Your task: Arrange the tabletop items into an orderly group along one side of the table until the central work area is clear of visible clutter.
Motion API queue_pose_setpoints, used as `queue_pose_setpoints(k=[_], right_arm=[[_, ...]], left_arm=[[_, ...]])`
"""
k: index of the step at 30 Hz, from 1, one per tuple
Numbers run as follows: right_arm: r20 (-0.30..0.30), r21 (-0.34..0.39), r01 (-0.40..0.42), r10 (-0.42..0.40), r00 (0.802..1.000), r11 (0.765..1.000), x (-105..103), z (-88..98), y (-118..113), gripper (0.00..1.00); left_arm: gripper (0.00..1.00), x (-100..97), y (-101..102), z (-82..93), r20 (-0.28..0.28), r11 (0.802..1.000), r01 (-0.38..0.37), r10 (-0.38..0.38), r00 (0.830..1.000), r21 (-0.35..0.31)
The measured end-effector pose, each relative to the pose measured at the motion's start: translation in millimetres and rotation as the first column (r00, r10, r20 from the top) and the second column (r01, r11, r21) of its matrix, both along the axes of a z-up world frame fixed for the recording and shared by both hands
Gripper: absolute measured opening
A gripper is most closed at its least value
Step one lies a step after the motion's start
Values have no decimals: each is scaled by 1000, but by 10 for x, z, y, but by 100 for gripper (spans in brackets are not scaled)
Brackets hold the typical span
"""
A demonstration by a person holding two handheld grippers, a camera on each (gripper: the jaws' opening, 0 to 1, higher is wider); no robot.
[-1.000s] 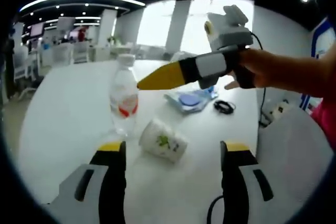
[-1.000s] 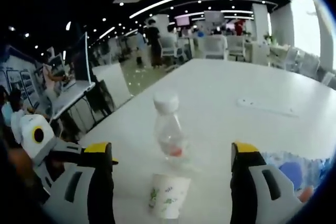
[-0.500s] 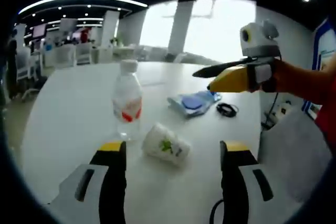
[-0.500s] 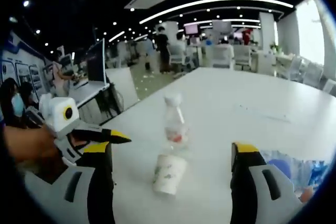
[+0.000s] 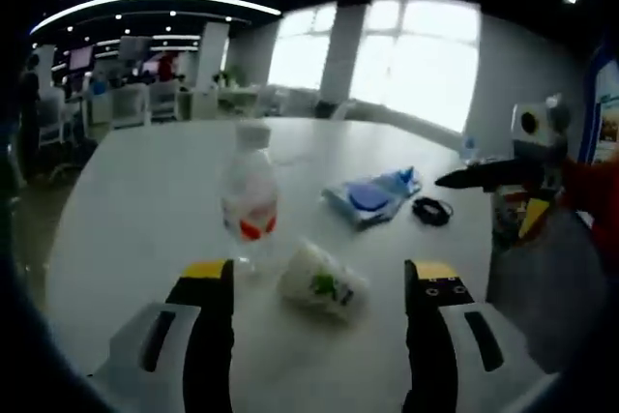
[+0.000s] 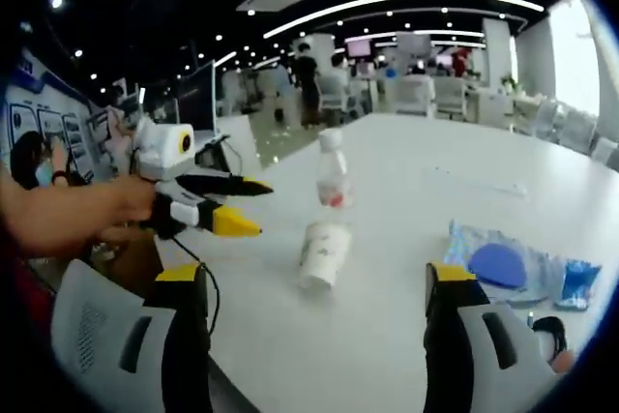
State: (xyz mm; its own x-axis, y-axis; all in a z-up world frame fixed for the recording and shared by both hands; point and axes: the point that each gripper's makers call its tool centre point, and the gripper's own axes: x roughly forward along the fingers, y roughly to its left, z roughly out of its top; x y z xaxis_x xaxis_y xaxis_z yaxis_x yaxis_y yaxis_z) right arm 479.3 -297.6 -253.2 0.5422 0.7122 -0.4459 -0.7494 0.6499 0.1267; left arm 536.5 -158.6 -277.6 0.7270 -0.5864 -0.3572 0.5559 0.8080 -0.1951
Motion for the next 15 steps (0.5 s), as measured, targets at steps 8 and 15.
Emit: queue_pose_setpoints(k=[8,15], right_arm=[[21,8,-3,3,1000,1000,-80,9,-6,91],[18,25,7,-7,1000,1000,-56,2,-20,91]], left_arm=[[69,219,-79,105,36,999,-39,39,999,-2],[70,449,-54,77,64,993,-113,110,992,43]])
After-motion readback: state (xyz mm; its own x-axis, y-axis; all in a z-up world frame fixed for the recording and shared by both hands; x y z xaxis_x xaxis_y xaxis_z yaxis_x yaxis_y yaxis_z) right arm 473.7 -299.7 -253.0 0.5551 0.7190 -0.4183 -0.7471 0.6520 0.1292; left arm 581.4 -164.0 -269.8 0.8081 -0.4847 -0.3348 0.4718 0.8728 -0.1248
